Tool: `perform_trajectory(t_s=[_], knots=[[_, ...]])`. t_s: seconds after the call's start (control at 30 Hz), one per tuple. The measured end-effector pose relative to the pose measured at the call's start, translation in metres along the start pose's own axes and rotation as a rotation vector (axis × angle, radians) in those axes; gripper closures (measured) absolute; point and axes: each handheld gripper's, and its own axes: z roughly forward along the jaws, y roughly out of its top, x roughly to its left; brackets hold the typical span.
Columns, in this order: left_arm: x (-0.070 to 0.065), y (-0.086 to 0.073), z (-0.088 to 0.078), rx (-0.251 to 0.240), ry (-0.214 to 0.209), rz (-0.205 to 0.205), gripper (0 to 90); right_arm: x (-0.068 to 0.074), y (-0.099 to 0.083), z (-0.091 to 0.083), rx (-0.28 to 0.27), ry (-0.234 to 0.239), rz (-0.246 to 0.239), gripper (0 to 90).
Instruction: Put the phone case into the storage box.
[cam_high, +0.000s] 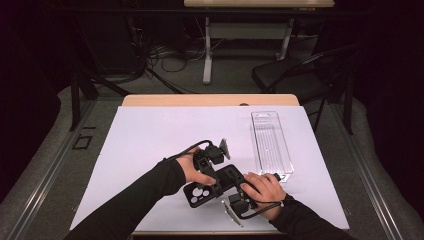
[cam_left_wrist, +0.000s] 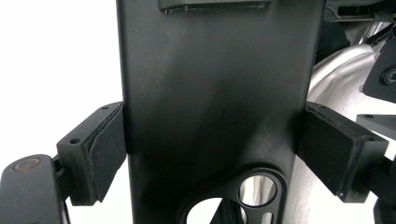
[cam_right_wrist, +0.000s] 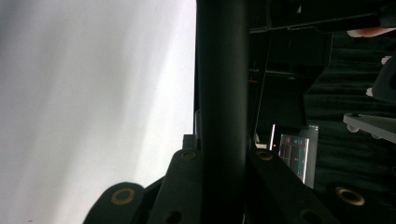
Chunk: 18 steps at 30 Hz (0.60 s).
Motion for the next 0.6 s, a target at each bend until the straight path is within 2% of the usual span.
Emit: perform_trajectory(t_s=[0.13,0.17,0.2,0.3,0.57,0.6], knots=[[0.0,0.0,0.0,-0.002,-0.001,0.002,12.9,0.0,0.0,-0.0001,0.002,-0.002,0.0,88.6],[-0.0002,-0.0001,0.0,-0.003,0.0,0.005,12.8,-0.0007,0.0007,-0.0017,0.023,-0.008,-0.011,88.7],[-0.0004,0.0,-0.0003,-0.001,0.0,0.007,12.8,-0.0004,0.0,-0.0005,0.004,-0.003,-0.001,88.7],[-0.0011,-0.0003,-0.0007,-0.007,0.002,0.008,12.6,-0.0008,-0.0003,-0.0005,-0.003,-0.015,0.002,88.7],[-0.0018,-0.0001,0.0008,-0.02,0.032,0.014,7.9,-0.002,-0.0012,-0.0004,0.003,-0.01,0.011,88.7],[-0.002,0.0,0.0009,-0.02,0.038,0.015,7.5,-0.0025,-0.0005,-0.002,0.027,-0.014,0.001,88.7]])
